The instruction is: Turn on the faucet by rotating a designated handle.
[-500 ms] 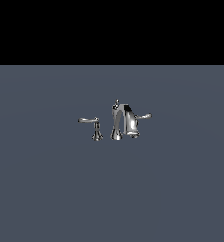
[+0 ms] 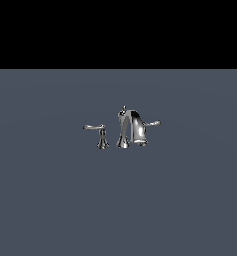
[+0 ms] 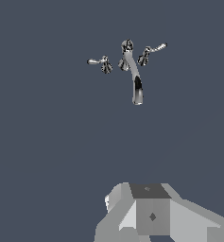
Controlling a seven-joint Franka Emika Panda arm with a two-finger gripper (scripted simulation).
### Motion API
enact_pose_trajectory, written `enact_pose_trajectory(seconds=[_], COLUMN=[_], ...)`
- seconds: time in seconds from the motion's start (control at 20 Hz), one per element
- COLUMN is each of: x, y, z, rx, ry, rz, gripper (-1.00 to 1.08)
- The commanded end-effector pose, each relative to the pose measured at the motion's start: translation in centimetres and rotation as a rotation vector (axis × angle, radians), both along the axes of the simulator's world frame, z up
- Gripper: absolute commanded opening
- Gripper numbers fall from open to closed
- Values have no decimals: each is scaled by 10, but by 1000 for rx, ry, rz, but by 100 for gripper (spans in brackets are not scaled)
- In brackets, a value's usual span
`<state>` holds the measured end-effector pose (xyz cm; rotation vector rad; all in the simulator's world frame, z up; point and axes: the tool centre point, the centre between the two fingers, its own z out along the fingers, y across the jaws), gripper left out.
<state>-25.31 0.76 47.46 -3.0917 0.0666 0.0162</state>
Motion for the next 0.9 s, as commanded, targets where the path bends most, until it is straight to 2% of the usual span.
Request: enact_pose_trajectory(seconds=[0.0,0.4,0.85], x=[3,19,51], y=[5,30,65], z=[-6,-37,-88], rx=[-1,-4,-8], ry=[1,3,8], rz=[-22,-141,-331], gripper=[-100,-100,-100])
